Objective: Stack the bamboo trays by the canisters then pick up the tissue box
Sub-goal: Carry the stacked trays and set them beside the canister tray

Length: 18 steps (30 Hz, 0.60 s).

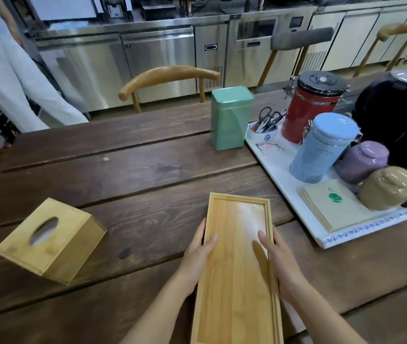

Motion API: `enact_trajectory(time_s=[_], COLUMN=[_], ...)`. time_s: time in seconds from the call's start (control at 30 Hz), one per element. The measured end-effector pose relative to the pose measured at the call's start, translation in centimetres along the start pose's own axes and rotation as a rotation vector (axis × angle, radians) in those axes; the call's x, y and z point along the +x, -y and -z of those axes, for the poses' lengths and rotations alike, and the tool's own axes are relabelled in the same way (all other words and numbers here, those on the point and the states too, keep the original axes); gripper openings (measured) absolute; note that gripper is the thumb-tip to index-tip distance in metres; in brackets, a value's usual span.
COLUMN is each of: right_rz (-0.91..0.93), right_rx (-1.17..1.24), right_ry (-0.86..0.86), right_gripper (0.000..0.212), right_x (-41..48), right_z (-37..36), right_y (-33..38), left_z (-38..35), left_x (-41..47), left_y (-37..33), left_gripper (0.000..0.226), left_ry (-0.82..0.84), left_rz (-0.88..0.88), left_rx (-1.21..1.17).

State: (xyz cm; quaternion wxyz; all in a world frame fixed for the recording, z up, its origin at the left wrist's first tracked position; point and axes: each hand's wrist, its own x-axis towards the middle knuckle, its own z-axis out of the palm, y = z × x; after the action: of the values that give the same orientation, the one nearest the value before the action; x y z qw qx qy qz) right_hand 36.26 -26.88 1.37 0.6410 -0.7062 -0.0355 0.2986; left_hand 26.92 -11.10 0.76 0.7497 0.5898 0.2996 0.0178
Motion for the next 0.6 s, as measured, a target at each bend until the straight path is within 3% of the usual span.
enact_trajectory(time_s=[0.13, 0.27, 0.4, 0.6], right_rz=[0.034, 0.06, 0.034, 0.023], right_rx=[-0.084, -0.15, -0.217, -0.127], right_ry=[-0.033, -0.055, -0.162, -0.199], right_gripper=[0.037, 0.023, 0.039, 0.01], right_x=[2.7, 4.9, 7.0, 8.1], right_z=[-0.3, -0.1, 0.3, 0.5], right_y=[1.8, 2.6, 3.1, 3.2], left_z=[-0.1, 0.0, -0.2, -0.7], left_x=[1.8, 3.9, 6.3, 8.7], left_y=[-1.4, -2.8, -4.0, -4.9], left_gripper=[0.051, 0.049, 0.044, 0.017], left_ry=[0.014, -0.03, -0.15, -0.205], left_rz=[0.006, 0.024, -0.02, 0.005], left_rx=[0.074, 0.084, -0.003, 0.007])
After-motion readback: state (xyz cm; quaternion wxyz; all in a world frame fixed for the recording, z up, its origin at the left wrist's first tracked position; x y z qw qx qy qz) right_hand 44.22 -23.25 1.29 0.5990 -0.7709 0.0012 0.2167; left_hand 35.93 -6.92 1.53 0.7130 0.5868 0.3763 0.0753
